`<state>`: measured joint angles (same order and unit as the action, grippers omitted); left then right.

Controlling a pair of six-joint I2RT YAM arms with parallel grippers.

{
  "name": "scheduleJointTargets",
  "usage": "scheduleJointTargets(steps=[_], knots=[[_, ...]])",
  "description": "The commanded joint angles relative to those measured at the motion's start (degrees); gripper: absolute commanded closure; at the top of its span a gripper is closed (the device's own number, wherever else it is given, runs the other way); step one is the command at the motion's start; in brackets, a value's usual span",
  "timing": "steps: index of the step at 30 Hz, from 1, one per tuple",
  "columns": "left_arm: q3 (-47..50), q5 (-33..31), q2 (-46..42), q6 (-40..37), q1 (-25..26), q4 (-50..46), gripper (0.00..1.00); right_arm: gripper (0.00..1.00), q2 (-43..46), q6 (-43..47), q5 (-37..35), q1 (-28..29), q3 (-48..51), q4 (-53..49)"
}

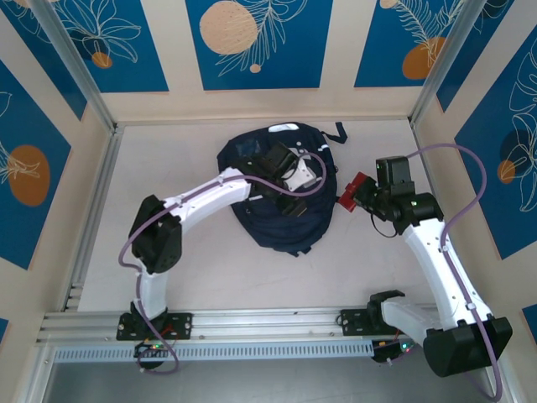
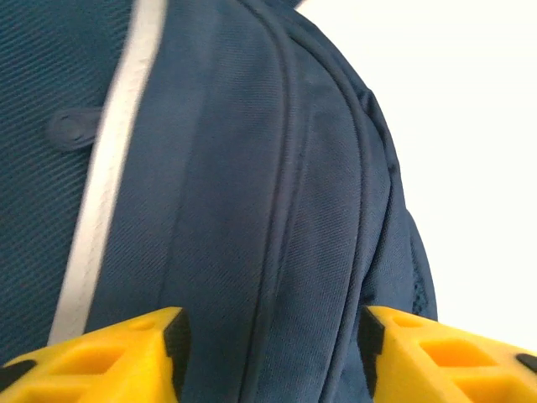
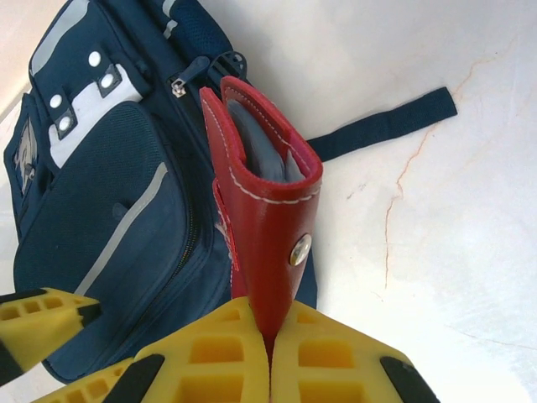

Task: Pack the student bag
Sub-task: Open the student bag at the center of the table.

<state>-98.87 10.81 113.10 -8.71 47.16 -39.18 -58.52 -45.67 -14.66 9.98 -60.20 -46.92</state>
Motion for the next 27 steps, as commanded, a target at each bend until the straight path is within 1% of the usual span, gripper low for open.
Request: scheduleJointTargets(steps=[1,8,13,16,19,22,25,27], knots=[[-3.88,-2.60,1.91,-5.44,0.15,-5.52,0.49,0.99,0.84,-1.09,1.99,-0.51,0.61,-0.06],[-5.02,-5.45,2.61,-4.89,0.13,-5.52,0.62,0.99,1.04,-1.17,2.31,-0.68,0.88,0.15],[-5.83,-9.56,3.26,-4.81,0.19,-5.79,0.69,0.99,1.16,-1.35,2.52,-0.67,1.05,0.15],[-6.76,-9.48,3.99,-5.13,0.13,-6.91,0.68,0.99,1.26,-1.45,2.70,-0.69,1.14,0.16],[-7.60,-7.21,4.77,-6.19,0.04,-8.34,0.60,0.99,1.55,-1.55,2.87,-0.76,1.22,0.20],[-9.23,-7.00,6.18,-6.90,0.04,-10.34,0.57,0.98,1.48,-1.74,3.14,-0.70,1.32,0.24],[-10.78,-7.73,7.52,-6.93,0.09,-11.57,0.60,0.98,1.44,-1.92,3.42,-0.69,1.41,0.41],[-11.01,-8.13,7.62,-6.87,0.04,-11.40,0.68,0.98,1.46,-2.01,3.56,-0.69,1.41,0.42]])
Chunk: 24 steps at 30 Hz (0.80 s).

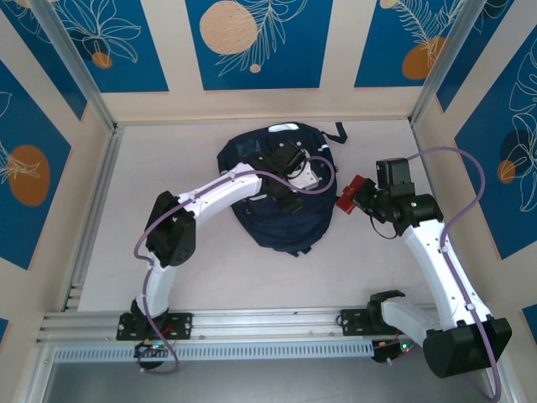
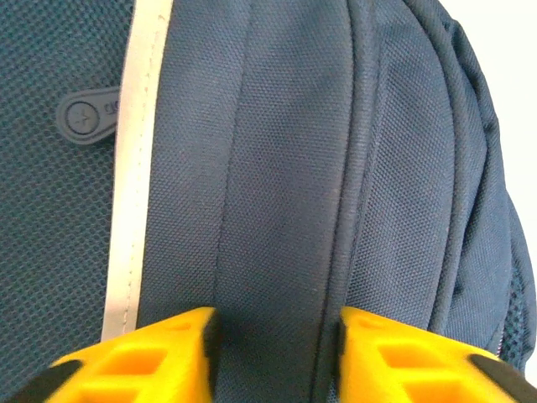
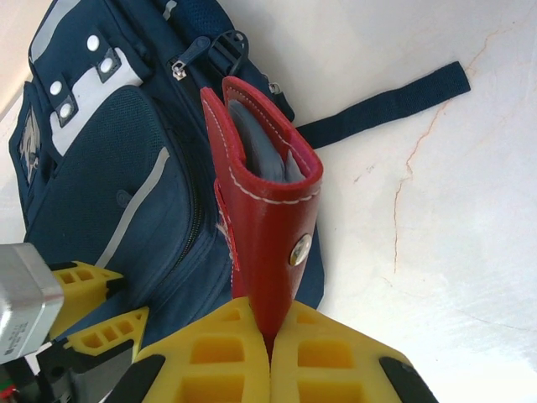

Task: Pack the student bag
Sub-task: Open the student bag at the center of the table, then close the student bag at the center of the table, then place the card holder in the student bag.

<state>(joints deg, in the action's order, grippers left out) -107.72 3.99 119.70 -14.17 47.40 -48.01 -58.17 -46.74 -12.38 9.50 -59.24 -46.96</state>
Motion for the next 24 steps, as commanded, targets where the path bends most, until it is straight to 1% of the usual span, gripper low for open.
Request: scheduleJointTargets(steps=[1,3,5,11,17,18,21,24], knots=[[-2.14,-1.60,0.74,-1.11,-0.19,-2.12,0.75,0.98,1.13,-0.96,1.31,-0.22,0.39,0.43],[-2.14,-1.98,-0.26,-0.80,-0.20,-1.44,0.82,0.98,1.22,-0.97,1.31,-0.18,0.28,0.21],[-2.05,-1.79,-1.79,-0.06,-0.29,-0.55,0.86,0.98,1.31,-0.97,1.39,-0.22,0.27,0.18],[-2.25,2.72,-6.42,1.68,-1.24,0.51,0.89,0.98,1.24,-1.49,3.97,-0.22,0.92,1.14],[-1.17,3.02,-10.46,5.05,-1.32,5.41,0.91,0.98,0.79,-2.50,14.34,-0.06,3.52,6.35],[-1.17,2.82,-10.77,6.43,-1.34,6.73,0.92,0.98,0.61,-3.30,16.02,0.12,4.25,7.54],[-1.26,4.80,-11.46,10.23,-1.34,10.66,0.94,0.97,-0.11,-5.92,21.16,1.15,6.42,13.01],[-1.90,6.34,-11.61,13.28,-1.27,13.64,0.95,0.96,-1.90,-8.89,24.52,1.92,7.53,17.54]])
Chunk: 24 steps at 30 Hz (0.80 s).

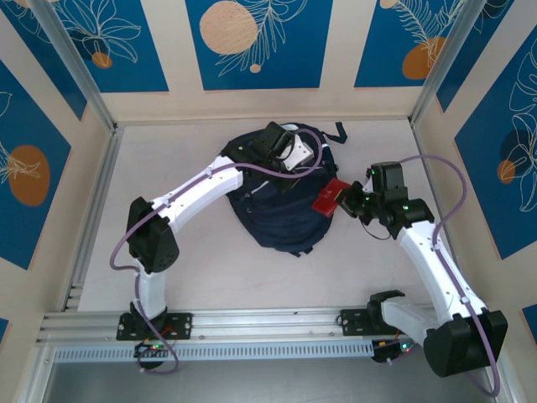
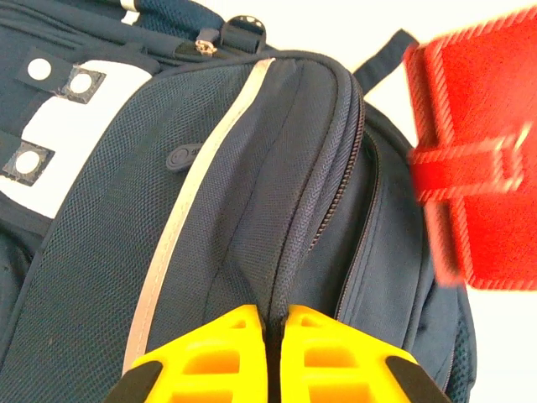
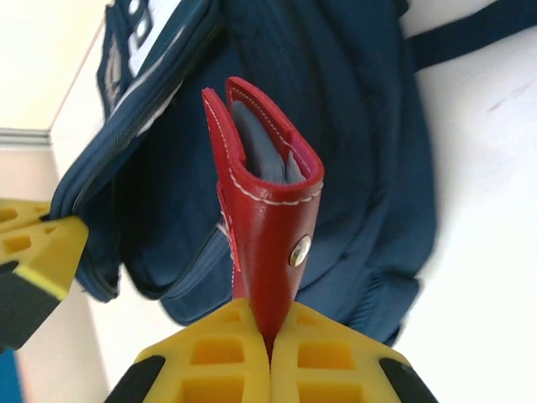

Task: Pack the student bag
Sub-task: Place the card holder in the student bag.

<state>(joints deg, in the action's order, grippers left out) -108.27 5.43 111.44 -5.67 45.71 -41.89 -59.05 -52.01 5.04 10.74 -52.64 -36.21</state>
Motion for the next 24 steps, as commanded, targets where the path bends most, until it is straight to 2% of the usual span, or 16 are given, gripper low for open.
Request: scheduleJointTargets(steps=[1,4,9,12,17,18,21,24], knots=[[-1.95,5.35,-3.21,5.47,0.36,7.93,0.95,0.96,-1.75,-4.87,8.13,0.58,1.21,8.25],[-3.77,7.27,-2.47,6.74,0.36,8.40,0.94,0.96,-3.97,-8.04,9.36,1.09,1.93,13.11],[-6.74,9.07,-0.37,9.22,0.42,7.88,0.94,0.96,-10.44,-13.06,7.20,2.67,0.22,18.35],[-7.28,7.75,0.01,10.51,0.34,7.96,0.94,0.95,-15.22,-15.64,4.27,4.18,-1.20,21.91],[-8.43,5.64,0.27,12.77,-0.07,7.44,0.94,0.93,-23.90,-21.05,6.78,5.60,-2.12,33.31],[-8.52,5.59,0.35,13.42,-0.25,7.44,0.94,0.90,-25.39,-21.97,7.66,5.80,-2.35,35.76],[-8.70,5.93,0.66,15.33,-1.19,7.37,0.94,0.74,-27.85,-22.43,11.22,6.27,-3.68,38.59],[-8.71,6.96,0.80,16.23,-2.07,7.11,0.93,0.55,-25.78,-21.93,10.68,6.37,-3.07,35.22]])
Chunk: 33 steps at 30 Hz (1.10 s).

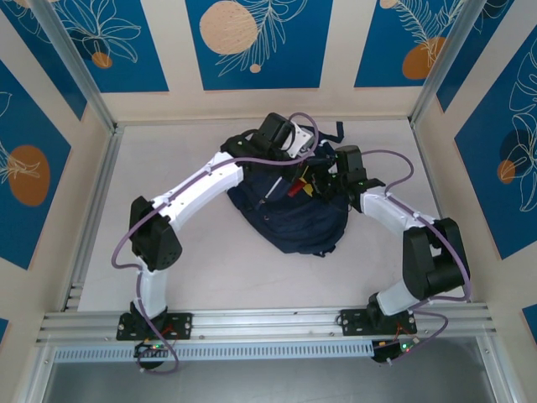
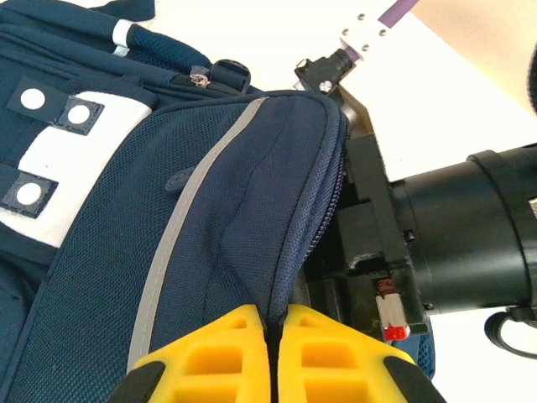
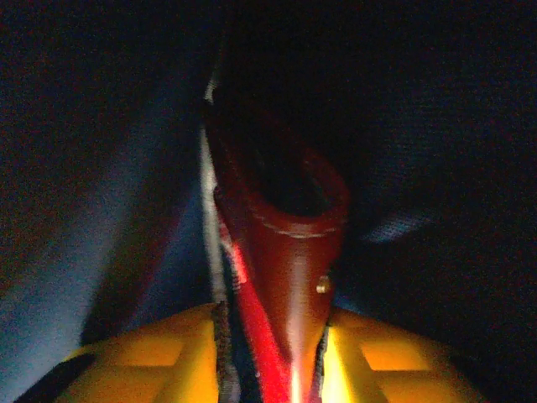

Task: Pack the student bag
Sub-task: Place the card holder in the student bag, then zip the student bag at the center of the table.

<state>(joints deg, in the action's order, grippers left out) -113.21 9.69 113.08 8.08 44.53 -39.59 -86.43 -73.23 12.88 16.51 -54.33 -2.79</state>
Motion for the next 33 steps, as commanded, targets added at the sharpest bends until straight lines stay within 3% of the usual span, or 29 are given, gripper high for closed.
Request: scheduleJointTargets(steps=[1,8,13,16,21,26,33], knots=[[-3.74,3.11,-0.71,2.59,-1.07,4.71,0.92,0.52,3.05,-0.39,1.96,0.47,-0.92,-0.42],[-3.61,4.95,0.02,4.05,-1.88,3.63,0.84,0.50,16.43,1.54,-5.17,-0.11,4.90,-14.62],[-0.76,8.93,-1.27,8.26,-3.66,3.39,0.57,0.51,25.85,4.11,-12.33,-1.25,8.82,-25.36],[5.53,9.36,-4.96,9.04,-5.04,5.70,0.46,0.48,29.79,7.61,-16.28,-1.49,9.04,-29.97],[21.16,6.86,-13.65,9.32,-8.02,10.93,0.32,0.37,30.22,15.93,-18.68,-1.23,5.34,-34.53],[38.56,6.03,-22.04,8.29,-11.84,16.64,0.29,0.28,27.17,20.44,-17.67,-0.70,1.59,-34.72],[54.83,15.14,-26.80,4.37,-13.81,25.70,0.27,0.16,21.93,24.21,-14.05,1.75,-0.87,-29.96]])
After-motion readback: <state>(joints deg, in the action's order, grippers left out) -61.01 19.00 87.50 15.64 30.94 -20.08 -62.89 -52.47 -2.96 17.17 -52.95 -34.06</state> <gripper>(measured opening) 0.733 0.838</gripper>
